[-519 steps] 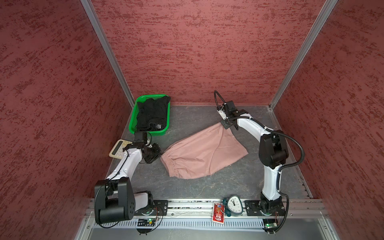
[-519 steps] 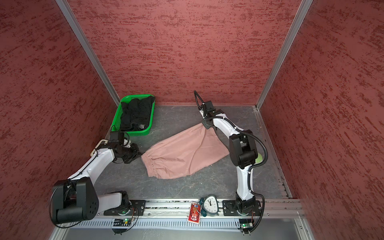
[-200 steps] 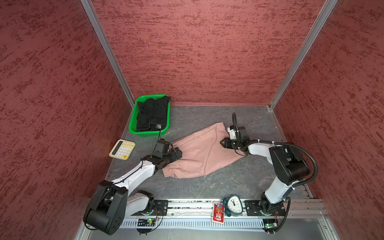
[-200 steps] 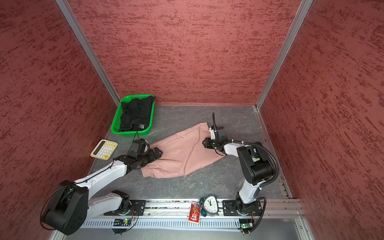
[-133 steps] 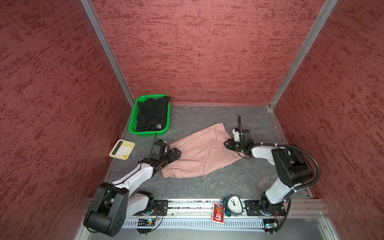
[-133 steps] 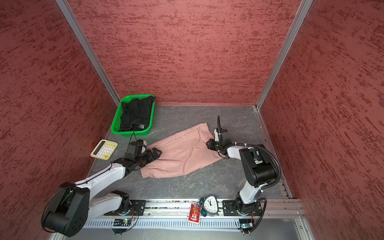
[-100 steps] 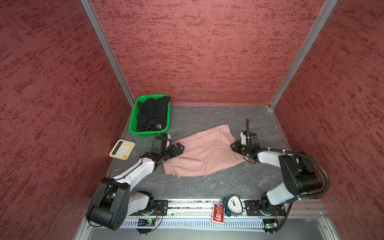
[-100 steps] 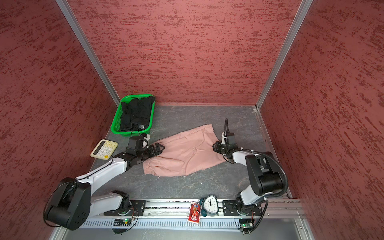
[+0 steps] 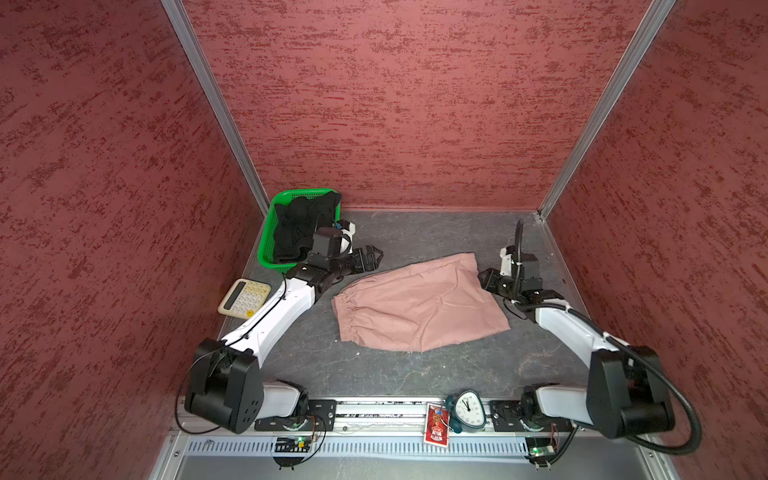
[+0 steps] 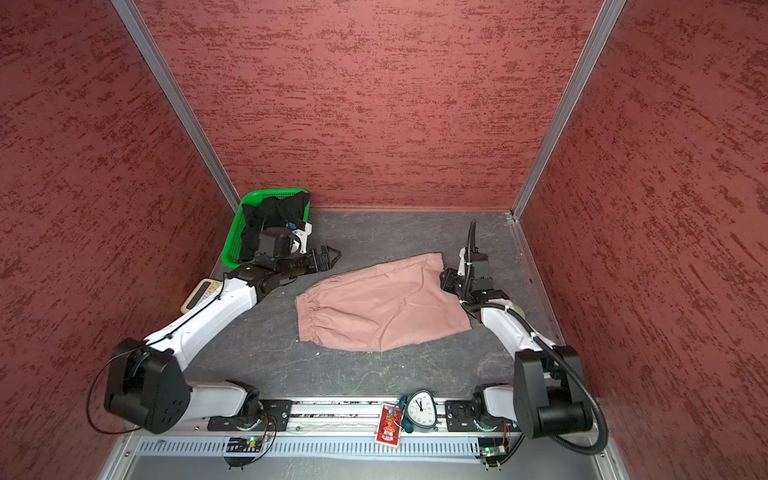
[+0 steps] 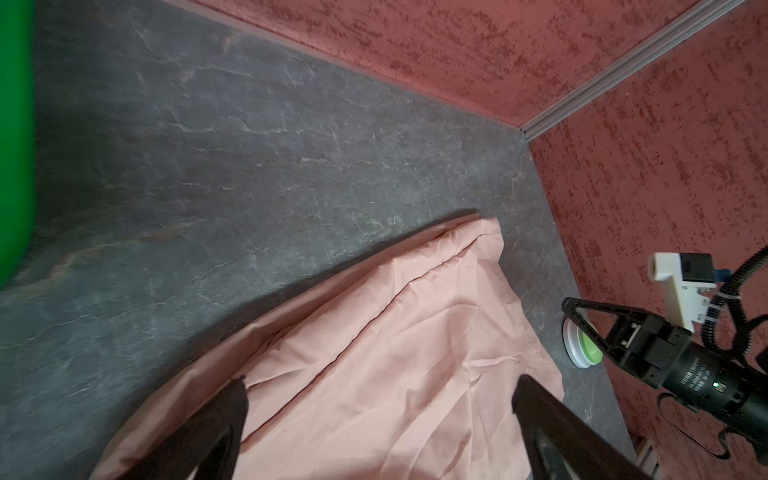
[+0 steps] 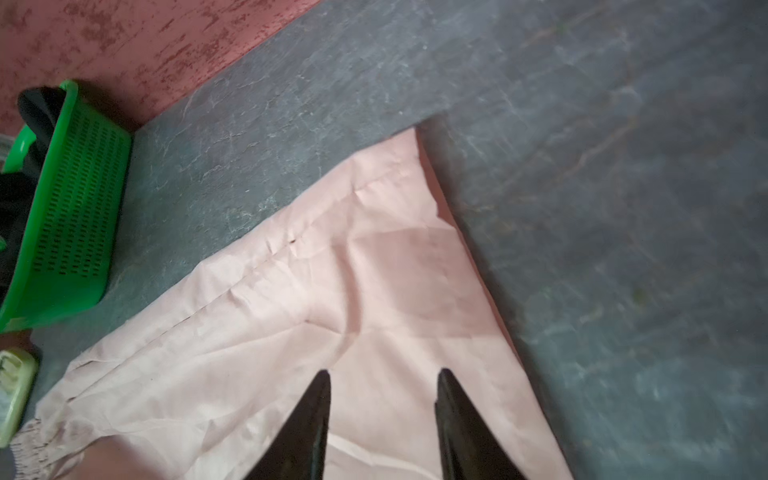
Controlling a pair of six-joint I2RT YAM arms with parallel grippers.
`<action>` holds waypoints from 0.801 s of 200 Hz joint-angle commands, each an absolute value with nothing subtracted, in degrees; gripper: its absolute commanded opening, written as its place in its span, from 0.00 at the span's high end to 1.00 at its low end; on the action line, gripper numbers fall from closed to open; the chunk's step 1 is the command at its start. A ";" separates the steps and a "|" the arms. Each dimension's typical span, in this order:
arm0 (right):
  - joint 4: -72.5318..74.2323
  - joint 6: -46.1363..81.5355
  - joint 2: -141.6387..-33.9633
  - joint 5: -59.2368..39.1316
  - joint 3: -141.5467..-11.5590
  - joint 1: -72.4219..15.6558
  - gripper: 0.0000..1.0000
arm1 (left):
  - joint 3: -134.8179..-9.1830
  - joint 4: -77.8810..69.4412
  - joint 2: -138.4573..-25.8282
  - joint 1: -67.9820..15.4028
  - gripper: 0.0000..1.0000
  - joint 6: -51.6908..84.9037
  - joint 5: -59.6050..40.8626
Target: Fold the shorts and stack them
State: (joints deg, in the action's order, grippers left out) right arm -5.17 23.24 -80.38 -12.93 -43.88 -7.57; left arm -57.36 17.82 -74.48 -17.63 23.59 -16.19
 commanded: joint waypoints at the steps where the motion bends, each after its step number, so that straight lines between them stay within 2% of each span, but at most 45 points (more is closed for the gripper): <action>1: -3.85 19.49 -88.90 -15.69 -51.19 -12.57 0.61 | -53.72 26.14 -69.74 -17.36 0.01 24.58 -13.79; 19: -3.88 19.33 -95.11 -17.18 -55.69 -16.27 0.63 | -47.84 25.53 -64.61 -16.92 0.00 27.90 -13.63; 42: 1.63 22.26 -99.59 -21.68 -54.81 -16.99 0.68 | -41.65 25.14 -58.53 -16.00 0.01 32.89 -15.19; 84: 4.28 24.69 -105.30 -20.25 -53.58 -15.95 0.72 | -37.88 28.21 -54.32 -15.06 0.01 34.11 -13.95; 160: 1.72 22.53 -98.35 -17.21 -44.67 -3.32 0.70 | -41.80 26.93 -59.07 -13.97 0.01 30.56 -15.71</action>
State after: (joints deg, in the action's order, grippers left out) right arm 4.03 24.47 -99.85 -19.35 -45.65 -6.44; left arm -38.87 27.81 -56.42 -14.68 32.56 -14.52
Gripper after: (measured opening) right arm 0.292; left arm 0.995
